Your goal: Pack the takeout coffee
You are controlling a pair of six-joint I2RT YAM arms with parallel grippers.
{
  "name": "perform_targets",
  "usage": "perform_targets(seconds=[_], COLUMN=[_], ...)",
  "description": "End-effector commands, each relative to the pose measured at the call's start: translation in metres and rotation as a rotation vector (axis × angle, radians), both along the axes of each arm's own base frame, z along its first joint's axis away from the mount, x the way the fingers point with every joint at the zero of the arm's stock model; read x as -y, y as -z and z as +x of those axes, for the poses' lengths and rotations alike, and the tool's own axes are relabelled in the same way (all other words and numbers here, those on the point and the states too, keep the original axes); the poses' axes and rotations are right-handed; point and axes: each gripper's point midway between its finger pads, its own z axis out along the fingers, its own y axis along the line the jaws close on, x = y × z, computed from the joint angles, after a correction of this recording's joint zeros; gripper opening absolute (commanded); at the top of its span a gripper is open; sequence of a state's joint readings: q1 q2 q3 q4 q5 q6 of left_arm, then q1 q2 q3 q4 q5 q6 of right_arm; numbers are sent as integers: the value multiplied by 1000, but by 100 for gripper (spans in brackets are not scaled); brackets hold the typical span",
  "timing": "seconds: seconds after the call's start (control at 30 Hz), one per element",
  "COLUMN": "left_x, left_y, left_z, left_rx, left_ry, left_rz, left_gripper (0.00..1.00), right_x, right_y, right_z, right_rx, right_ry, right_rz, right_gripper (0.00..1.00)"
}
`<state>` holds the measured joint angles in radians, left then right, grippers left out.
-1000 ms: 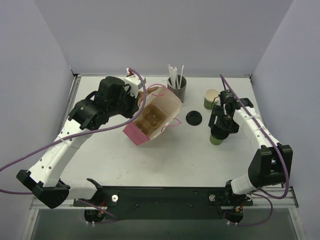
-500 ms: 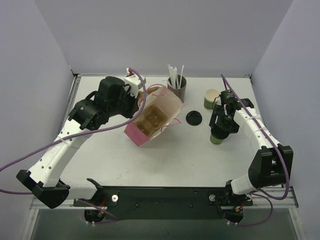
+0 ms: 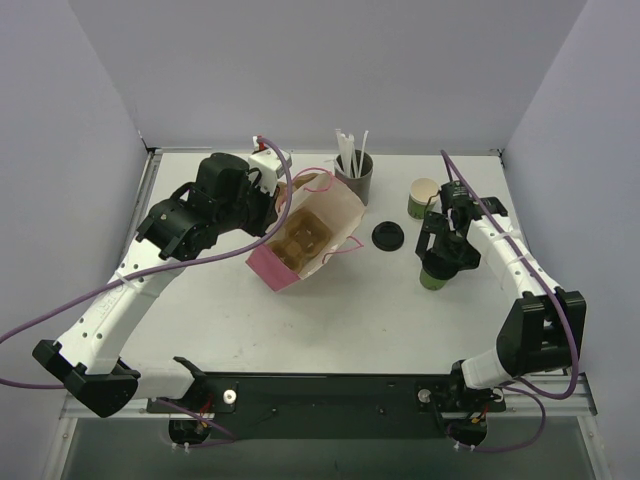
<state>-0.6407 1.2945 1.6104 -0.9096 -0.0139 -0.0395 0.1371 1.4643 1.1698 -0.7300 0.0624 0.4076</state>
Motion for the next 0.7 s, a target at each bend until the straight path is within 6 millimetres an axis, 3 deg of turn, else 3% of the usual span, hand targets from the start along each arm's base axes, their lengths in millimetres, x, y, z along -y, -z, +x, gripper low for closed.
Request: perform_targets(seconds=[0.0,0.2,0.67], left_x=[2,2,0], left_y=[-19,-19,-20], left_z=[1,1,0], left_rx=[65,67,70], left_ry=[10,8,7], left_rz=[-39,-38,-35], left_gripper=[0,0,0], right_x=[4,4,9], right_y=[-4,-14,3], right_z=[-16,-12,-13], right_rx=[-49,-25,-49], right_ry=[-4,-17,-14], right_rz=[-22,-56,-83], right_gripper=[89,94,100])
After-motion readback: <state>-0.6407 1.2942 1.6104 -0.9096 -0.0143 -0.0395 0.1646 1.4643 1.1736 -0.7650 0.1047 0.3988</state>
